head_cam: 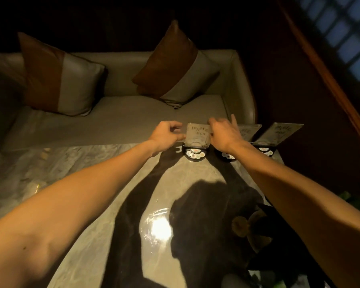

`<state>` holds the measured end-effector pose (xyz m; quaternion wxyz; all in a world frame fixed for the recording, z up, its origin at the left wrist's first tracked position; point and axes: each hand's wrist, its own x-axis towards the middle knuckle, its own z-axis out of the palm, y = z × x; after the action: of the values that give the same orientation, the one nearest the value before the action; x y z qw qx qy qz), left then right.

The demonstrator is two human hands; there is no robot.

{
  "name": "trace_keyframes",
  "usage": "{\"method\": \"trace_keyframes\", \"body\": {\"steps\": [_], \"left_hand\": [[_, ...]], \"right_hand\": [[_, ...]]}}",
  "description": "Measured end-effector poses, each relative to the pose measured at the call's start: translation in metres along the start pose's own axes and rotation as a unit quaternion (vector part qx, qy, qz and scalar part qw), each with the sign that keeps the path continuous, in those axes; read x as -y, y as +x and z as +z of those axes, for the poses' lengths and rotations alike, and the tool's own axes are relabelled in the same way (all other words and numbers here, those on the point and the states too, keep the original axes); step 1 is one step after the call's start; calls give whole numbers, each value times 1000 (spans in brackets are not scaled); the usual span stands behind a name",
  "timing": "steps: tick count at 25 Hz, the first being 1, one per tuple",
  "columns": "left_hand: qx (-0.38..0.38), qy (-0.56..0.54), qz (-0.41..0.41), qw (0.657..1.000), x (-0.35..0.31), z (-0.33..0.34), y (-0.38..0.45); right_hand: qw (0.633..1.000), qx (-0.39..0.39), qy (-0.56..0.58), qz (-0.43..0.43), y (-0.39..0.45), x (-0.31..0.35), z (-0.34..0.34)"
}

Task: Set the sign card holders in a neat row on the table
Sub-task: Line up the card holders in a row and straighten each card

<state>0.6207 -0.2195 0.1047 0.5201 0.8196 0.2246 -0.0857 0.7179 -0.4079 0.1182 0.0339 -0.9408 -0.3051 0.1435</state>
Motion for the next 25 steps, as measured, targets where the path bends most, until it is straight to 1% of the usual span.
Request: {"method": "trace_keyframes", "body": {"steps": [3, 6, 7, 10, 13, 19, 22, 25], "left_hand": [[9, 3, -4, 1000, 5, -30, -34], [-15, 14, -9, 1000, 19, -62, -74], [-26, 12, -12, 1000, 26, -73, -90], [-60, 10, -18, 998, 53, -107, -137], [-115, -2, -9, 993, 90, -146, -198], [-223, -57, -41, 972, 176, -213, -325], [-267, -92, -61, 957, 222, -235, -381], [-300, -124, -88, 942, 267, -245, -431]], "right_hand": [[999, -35, -17, 0, -14, 21, -6], [998, -59, 1, -31, -27, 63, -14], [997, -56, 26, -41, -33, 82, -14], [984, -40, 159, -62, -54, 143, -12], [966, 10, 240, -98, -86, 215, -1], [939, 121, 262, -186, -158, 353, 50], [920, 171, 271, -225, -194, 408, 75], [898, 231, 286, -243, -227, 455, 101]]}}
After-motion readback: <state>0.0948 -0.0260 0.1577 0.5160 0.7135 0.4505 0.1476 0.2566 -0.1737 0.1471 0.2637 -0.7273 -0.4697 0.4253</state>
